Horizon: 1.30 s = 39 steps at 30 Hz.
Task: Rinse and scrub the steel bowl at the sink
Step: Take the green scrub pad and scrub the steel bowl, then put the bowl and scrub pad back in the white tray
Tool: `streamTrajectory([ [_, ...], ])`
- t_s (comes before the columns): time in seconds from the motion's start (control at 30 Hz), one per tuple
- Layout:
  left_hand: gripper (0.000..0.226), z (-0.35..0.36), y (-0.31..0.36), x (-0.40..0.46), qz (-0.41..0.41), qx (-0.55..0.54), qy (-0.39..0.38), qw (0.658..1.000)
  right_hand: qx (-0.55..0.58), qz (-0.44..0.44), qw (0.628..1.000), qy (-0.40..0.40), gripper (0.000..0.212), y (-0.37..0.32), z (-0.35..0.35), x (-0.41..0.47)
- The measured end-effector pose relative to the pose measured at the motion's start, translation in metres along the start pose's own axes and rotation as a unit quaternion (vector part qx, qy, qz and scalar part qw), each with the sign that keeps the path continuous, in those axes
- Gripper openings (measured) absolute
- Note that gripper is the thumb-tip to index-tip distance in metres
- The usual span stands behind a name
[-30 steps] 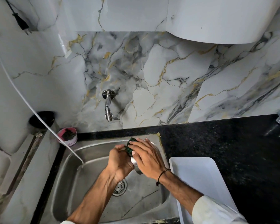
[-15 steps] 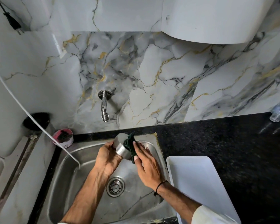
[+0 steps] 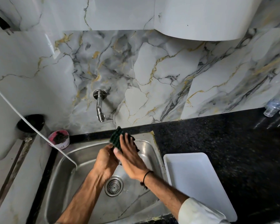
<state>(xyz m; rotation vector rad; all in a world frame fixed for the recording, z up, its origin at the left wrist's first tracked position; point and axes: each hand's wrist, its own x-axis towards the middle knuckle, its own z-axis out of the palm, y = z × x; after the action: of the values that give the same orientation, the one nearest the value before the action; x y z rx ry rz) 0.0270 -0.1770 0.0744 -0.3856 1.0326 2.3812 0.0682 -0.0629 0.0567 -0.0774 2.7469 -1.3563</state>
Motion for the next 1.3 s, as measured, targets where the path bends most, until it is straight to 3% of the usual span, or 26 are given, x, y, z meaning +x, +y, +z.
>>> streamTrajectory([
  [0.1,0.042,-0.007,0.006,0.001,-0.021,-0.015,0.019,0.999,-0.052,-0.057,0.997,0.007,0.086,0.013,0.015,-0.032],
  [0.2,0.042,-0.010,0.000,0.001,-0.014,-0.004,0.031,0.999,-0.007,0.033,0.999,0.002,0.086,0.028,0.011,-0.031],
  [0.3,0.041,-0.008,-0.014,-0.001,0.018,0.056,0.032,0.998,0.183,0.163,0.969,0.021,0.082,0.014,-0.004,-0.003],
  [0.4,0.027,-0.004,-0.023,-0.003,0.127,0.255,0.045,0.958,0.386,0.220,0.894,0.058,0.082,-0.004,-0.012,0.022],
  [0.47,0.030,-0.005,-0.023,-0.003,0.211,0.432,0.008,0.877,0.457,0.238,0.854,0.067,0.069,-0.006,-0.013,0.029],
  [0.5,0.027,-0.007,-0.021,-0.005,0.237,0.523,-0.017,0.818,0.472,0.241,0.845,0.073,0.053,-0.006,-0.014,0.030],
  [0.57,0.029,-0.014,-0.015,-0.006,0.268,0.713,-0.053,0.646,0.454,0.243,0.853,0.083,0.018,0.004,-0.016,0.027],
  [0.63,0.030,-0.023,-0.011,-0.007,0.270,0.823,-0.078,0.494,0.435,0.259,0.858,0.084,0.013,0.019,-0.018,0.020],
  [0.67,0.031,-0.028,-0.012,-0.007,0.271,0.844,-0.083,0.456,0.436,0.262,0.857,0.082,0.018,0.028,-0.020,0.016],
  [0.7,0.033,-0.031,-0.014,-0.007,0.278,0.846,-0.075,0.448,0.441,0.261,0.855,0.082,0.020,0.035,-0.023,0.013],
  [0.73,0.035,-0.035,-0.019,-0.009,0.293,0.824,-0.054,0.482,0.449,0.260,0.851,0.084,0.020,0.042,-0.027,0.009],
  [0.8,0.042,-0.037,-0.032,-0.009,0.308,0.728,0.048,0.611,0.471,0.272,0.834,0.098,0.020,0.054,-0.037,0.001],
  [0.87,0.044,-0.033,-0.044,0.001,0.251,0.629,0.118,0.726,0.488,0.294,0.814,0.113,0.025,0.067,-0.049,-0.012],
  [0.93,0.036,-0.019,-0.058,0.014,0.156,0.596,0.101,0.781,0.488,0.306,0.808,0.126,0.031,0.084,-0.064,-0.027],
  [1.03,0.029,0.008,-0.089,0.032,0.095,0.588,0.072,0.800,0.486,0.329,0.797,0.142,0.040,0.113,-0.089,-0.051],
  [1.13,0.036,0.042,-0.131,0.048,0.036,0.564,0.073,0.822,0.480,0.379,0.770,0.181,0.038,0.146,-0.113,-0.081],
  [1.2,0.044,0.065,-0.162,0.058,0.009,0.585,0.072,0.808,0.437,0.408,0.768,0.229,0.035,0.173,-0.128,-0.104],
  [1.3,0.035,0.089,-0.201,0.070,0.021,0.657,0.038,0.753,0.385,0.442,0.751,0.302,0.026,0.213,-0.145,-0.140],
])
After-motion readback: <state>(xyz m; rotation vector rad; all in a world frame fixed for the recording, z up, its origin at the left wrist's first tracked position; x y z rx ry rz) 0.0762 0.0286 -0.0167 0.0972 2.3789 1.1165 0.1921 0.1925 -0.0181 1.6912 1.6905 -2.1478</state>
